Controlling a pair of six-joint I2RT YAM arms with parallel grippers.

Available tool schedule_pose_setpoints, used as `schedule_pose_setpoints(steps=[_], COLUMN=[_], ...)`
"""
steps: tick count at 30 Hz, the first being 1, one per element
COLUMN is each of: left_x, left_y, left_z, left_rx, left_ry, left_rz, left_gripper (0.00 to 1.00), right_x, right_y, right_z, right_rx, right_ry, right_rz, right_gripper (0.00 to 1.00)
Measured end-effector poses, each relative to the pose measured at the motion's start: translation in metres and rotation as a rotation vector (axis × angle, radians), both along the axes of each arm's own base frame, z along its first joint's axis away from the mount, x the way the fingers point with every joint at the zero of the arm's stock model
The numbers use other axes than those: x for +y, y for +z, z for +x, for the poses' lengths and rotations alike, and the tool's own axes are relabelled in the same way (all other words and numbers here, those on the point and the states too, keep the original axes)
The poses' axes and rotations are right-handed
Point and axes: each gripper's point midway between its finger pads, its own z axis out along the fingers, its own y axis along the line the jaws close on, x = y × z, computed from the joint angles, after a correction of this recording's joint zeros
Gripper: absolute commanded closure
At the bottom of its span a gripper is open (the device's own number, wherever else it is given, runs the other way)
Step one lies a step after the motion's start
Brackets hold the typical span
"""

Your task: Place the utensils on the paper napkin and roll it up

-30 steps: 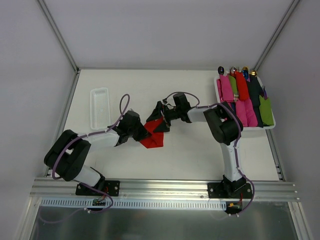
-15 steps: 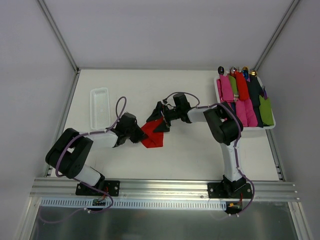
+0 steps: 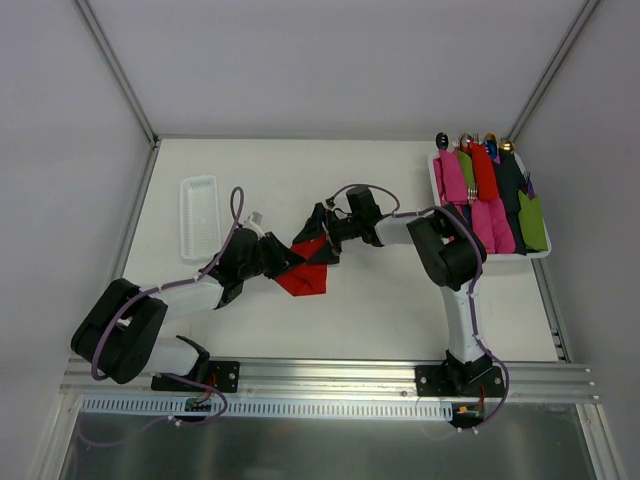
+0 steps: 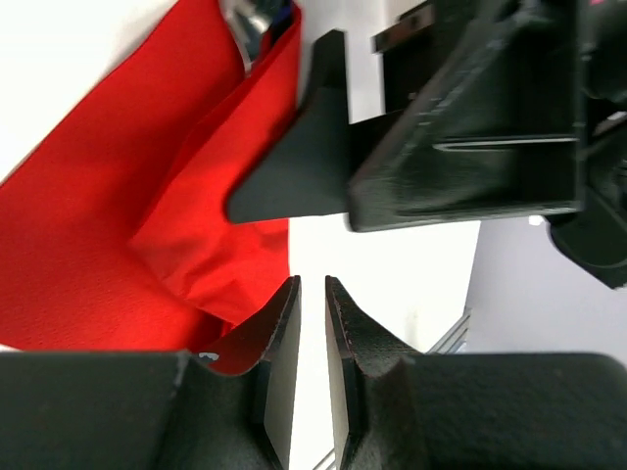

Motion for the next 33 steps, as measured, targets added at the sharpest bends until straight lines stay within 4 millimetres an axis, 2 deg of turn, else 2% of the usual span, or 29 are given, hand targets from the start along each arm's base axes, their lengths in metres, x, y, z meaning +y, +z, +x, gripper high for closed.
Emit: schedule_pose_setpoints(steps=[5, 15, 21, 27, 33], left_x=[-0.004, -0.014, -0.013, -0.006, -0.012], left_y=[0.003, -0.029, -0.039, -0.064, -0.064], left_z=[0.001, -0.002, -0.002, -0.007, -0.001], left_rx=[-0.024, 0.055, 0.08, 0.173, 0.199], left_ry=[-0.024, -0.076, -0.068, -0.035, -0.049], left_rz=[-0.014, -0.007, 0.005, 0.052, 0.061], left_gripper=[0.83, 0.88, 0.93, 0.97, 1.0], right_x=[0.0, 0.0, 0.0, 0.0, -0.002], right_y=[0.0, 0.0, 0.0, 0.0, 0.001], right_z=[0.0, 0.0, 0.0, 0.0, -0.001], right_rx=[0.0, 0.003, 0.001, -0.003, -0.005], right_ry=[0.0, -0.002, -0.003, -0.009, -0.017], right_rz=[0.0, -0.001, 0.001, 0.0, -0.014], right_gripper=[0.04, 0.05, 0.05, 0.05, 0.1])
